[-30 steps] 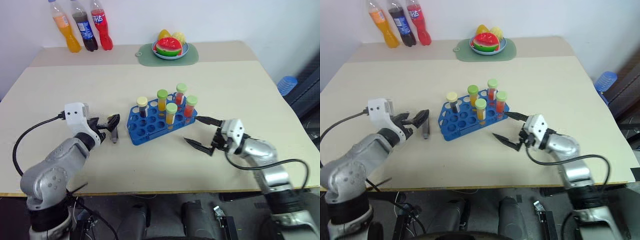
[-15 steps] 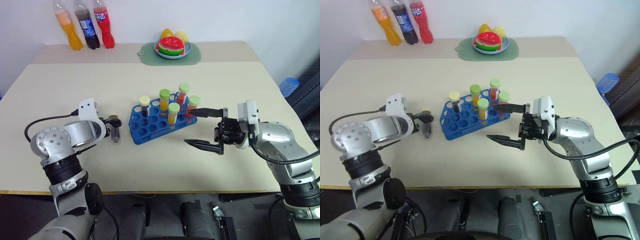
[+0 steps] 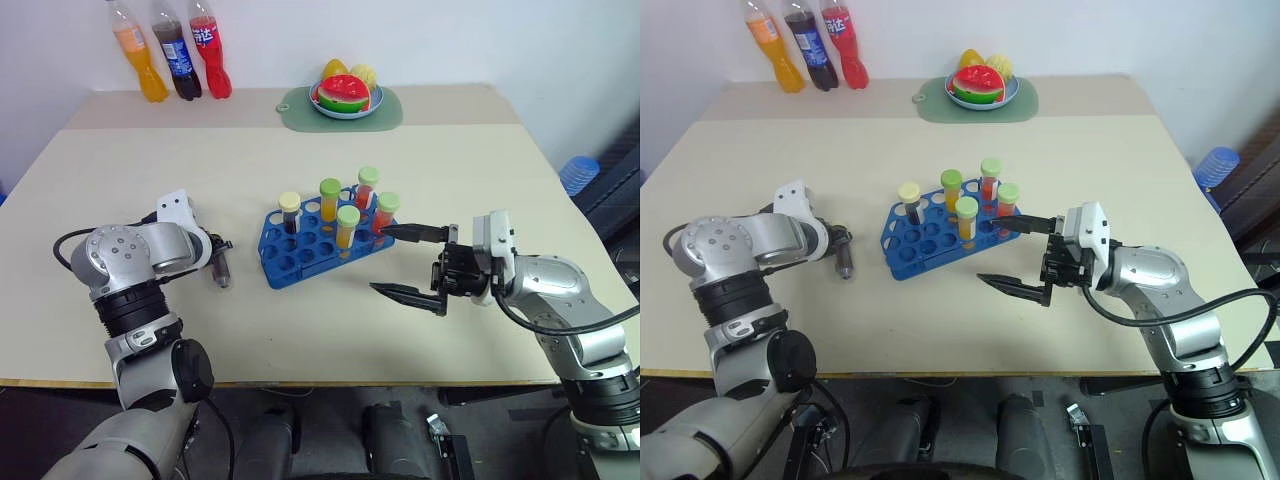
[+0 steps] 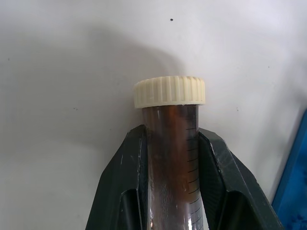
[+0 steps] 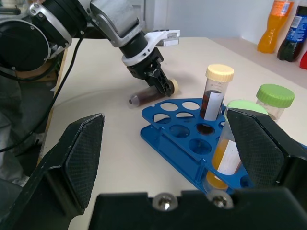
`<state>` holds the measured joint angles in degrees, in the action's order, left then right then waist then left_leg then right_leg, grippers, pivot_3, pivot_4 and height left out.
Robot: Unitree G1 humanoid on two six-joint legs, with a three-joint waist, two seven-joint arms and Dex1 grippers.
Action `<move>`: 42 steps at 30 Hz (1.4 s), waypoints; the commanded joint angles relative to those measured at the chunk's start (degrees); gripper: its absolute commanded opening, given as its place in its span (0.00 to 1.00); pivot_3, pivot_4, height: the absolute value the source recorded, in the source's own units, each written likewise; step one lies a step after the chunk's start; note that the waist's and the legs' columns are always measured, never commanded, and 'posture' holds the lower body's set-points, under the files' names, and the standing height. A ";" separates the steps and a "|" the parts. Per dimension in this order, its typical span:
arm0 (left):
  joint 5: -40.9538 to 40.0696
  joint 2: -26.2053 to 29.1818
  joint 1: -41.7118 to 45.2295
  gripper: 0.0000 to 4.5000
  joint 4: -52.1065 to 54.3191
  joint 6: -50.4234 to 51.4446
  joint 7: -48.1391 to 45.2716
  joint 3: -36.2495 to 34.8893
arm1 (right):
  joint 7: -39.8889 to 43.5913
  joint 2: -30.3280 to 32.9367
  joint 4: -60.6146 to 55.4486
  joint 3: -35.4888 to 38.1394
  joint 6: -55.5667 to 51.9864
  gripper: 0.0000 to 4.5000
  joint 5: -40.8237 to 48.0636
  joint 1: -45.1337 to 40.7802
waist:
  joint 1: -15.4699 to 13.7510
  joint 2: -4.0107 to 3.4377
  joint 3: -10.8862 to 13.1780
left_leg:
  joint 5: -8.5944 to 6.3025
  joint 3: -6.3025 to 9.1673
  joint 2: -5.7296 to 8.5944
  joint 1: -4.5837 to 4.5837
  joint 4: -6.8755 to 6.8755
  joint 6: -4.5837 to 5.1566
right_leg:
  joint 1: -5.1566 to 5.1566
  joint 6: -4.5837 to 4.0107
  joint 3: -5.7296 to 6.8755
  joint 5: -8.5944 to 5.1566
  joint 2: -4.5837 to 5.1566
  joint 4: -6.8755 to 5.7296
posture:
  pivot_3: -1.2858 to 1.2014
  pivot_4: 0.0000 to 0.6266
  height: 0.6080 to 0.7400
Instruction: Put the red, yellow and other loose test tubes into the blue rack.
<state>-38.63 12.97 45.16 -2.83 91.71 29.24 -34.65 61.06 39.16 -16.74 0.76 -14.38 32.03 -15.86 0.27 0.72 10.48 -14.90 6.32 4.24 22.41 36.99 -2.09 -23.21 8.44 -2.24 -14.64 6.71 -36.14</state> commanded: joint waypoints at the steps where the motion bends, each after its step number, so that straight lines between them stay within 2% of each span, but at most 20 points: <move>1: -3.19 0.43 -2.92 0.21 5.80 0.79 -1.56 -0.26 | -0.23 -0.70 -0.66 0.69 1.24 1.00 -0.44 -0.77 | 0.16 0.05 0.03 | 0.00 0.00 0.00 0.01 0.00 0.00 | -0.02 0.00 0.00 0.00 0.00 0.00 | 0.52 0.24 1.00; 4: -10.25 4.39 -8.85 0.21 16.81 0.79 -10.52 0.82 | -0.27 -1.06 0.39 0.74 1.73 1.00 -1.12 -1.15 | 0.69 0.11 0.07 | -0.02 -0.08 -0.04 0.07 -0.04 -0.06 | -0.17 0.00 -0.08 0.00 0.00 0.01 | 0.52 0.24 1.00; 6: -15.35 4.68 -14.00 0.21 25.74 -9.96 -24.27 0.33 | -0.28 -1.41 1.18 0.75 2.06 1.00 -1.43 -1.54 | 0.69 0.18 0.11 | -0.02 -0.13 -0.08 0.12 -0.10 -0.10 | -0.28 -0.01 -0.10 -0.01 -0.03 0.00 | 0.52 0.24 1.00; 8: -16.54 8.38 -20.96 0.21 34.26 -20.68 -40.02 3.57 | -0.66 -2.05 1.59 0.82 2.12 1.00 -1.43 -1.72 | 0.52 0.21 0.13 | -0.01 -0.13 -0.11 0.17 -0.10 -0.11 | -0.29 -0.02 -0.10 -0.01 -0.02 0.03 | 0.52 0.24 1.00; 11: -9.77 13.03 -27.08 0.21 38.18 -33.12 -51.55 12.76 | -1.14 -2.54 2.52 0.87 2.52 1.00 -2.33 -1.93 | 0.04 0.16 0.12 | -0.02 -0.13 -0.10 0.17 -0.08 -0.12 | -0.19 -0.05 -0.08 -0.02 0.02 0.11 | 0.52 0.24 1.00; 14: -0.35 13.00 -29.21 0.21 37.03 -49.93 -59.03 21.30 | -2.12 -2.76 3.45 1.14 2.62 1.00 -3.16 -2.12 | -0.70 0.15 0.11 | -0.10 -0.18 -0.05 0.04 -0.08 0.02 | 0.04 -0.19 -0.07 -0.08 0.06 0.24 | 0.52 0.24 1.00; 19: 15.39 11.31 -27.86 0.21 26.55 -72.98 -64.39 32.91 | -3.18 -1.79 3.50 2.37 2.90 1.00 -4.07 -0.98 | -1.01 0.15 0.11 | -0.24 -0.19 -0.07 0.08 -0.06 0.29 | 0.02 -0.21 -0.08 -0.06 0.05 0.33 | 0.52 0.24 1.00; 23: 24.24 7.74 -26.70 0.21 18.16 -87.72 -64.08 38.66 | -4.45 -0.80 1.93 4.23 2.07 1.00 -3.92 1.11 | -1.02 0.15 0.11 | -0.28 -0.20 -0.07 0.11 -0.07 0.36 | 0.01 -0.07 -0.07 0.01 0.05 0.42 | 0.52 0.24 1.00; 32: 29.22 0.42 -26.26 0.21 5.56 -101.34 -64.58 44.01 | -6.54 1.86 -3.16 8.68 -0.57 1.00 -2.63 5.80 | -0.96 0.13 0.10 | -0.34 -0.21 -0.07 0.14 -0.03 0.48 | 0.00 -0.03 -0.07 0.04 0.02 0.47 | 0.52 0.24 1.00; 42: 30.00 -2.31 -28.10 0.21 3.23 -102.77 -62.87 44.88 | -7.92 1.89 -5.28 8.98 -2.43 1.00 -1.95 5.73 | -1.01 0.13 0.09 | -0.36 -0.20 -0.07 0.10 0.03 0.53 | 0.06 0.00 -0.06 0.04 0.02 0.43 | 0.52 0.24 1.00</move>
<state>-9.14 11.13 17.97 0.18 -10.76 -33.92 9.40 53.50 41.15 -20.06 8.92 -17.01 29.19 -9.46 -0.73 0.85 10.57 -15.26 6.12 4.17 22.52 37.02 -1.56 -23.14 8.45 -2.30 -14.60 6.74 -35.71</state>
